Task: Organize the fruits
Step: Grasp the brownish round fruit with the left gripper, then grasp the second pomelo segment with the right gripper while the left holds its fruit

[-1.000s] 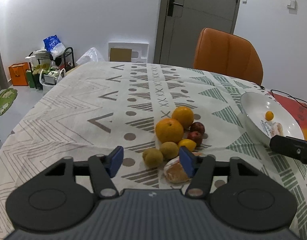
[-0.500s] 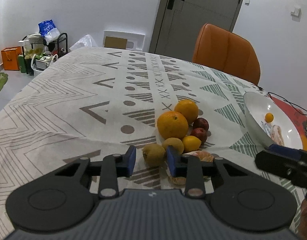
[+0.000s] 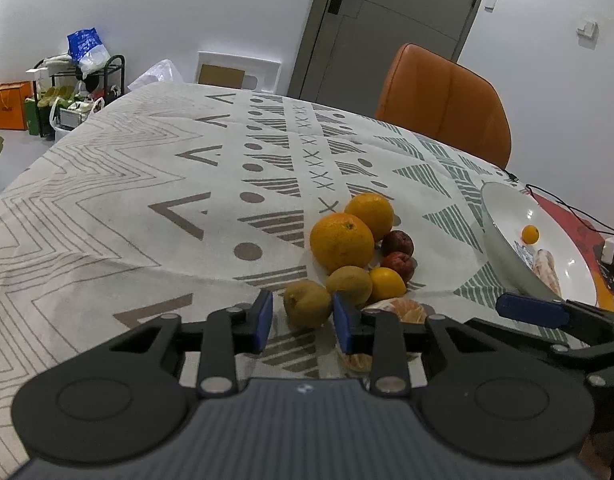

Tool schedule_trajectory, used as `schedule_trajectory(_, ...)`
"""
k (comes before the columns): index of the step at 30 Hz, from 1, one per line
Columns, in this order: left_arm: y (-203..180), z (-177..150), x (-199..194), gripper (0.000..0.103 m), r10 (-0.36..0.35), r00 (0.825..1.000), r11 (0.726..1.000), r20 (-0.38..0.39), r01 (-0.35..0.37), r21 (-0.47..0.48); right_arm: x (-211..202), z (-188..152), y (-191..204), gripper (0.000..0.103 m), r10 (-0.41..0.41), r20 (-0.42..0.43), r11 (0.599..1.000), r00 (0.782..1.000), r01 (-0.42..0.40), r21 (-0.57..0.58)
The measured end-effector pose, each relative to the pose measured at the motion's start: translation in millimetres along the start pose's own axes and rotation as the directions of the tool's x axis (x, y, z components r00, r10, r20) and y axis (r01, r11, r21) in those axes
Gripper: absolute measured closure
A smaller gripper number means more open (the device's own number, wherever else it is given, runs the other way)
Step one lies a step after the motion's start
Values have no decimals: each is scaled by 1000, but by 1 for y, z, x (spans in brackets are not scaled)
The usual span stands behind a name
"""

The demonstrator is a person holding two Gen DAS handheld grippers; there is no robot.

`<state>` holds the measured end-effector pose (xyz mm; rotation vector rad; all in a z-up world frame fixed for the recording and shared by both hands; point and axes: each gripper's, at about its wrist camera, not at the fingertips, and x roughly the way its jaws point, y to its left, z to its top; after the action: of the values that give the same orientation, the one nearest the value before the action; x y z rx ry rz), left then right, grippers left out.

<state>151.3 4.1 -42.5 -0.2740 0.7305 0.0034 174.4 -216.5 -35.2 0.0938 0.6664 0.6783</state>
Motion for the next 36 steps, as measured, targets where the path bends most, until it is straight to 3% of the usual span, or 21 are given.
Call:
schedule_trajectory(10,10,3,-14,78,41,999,999,33,-41,-11,9,0,4,10,14,-11,1000,1000,-14,-13)
schedule_trajectory(20,22,4,-23,78,79,996,997,46,-78,-18,24,7,8,24,23,-17,1000,1000,-24,-19)
schedule_trajectory(29,31,5,-31,78,106,992,994,62,-104,-35,33,3,22,23,45,-51,998,998,-47,-46)
schedule_trajectory(36,37,4,-37,78,123,990,992,70,-120,-41,41,-3,36,17,7,-68,995,998,-14,-102)
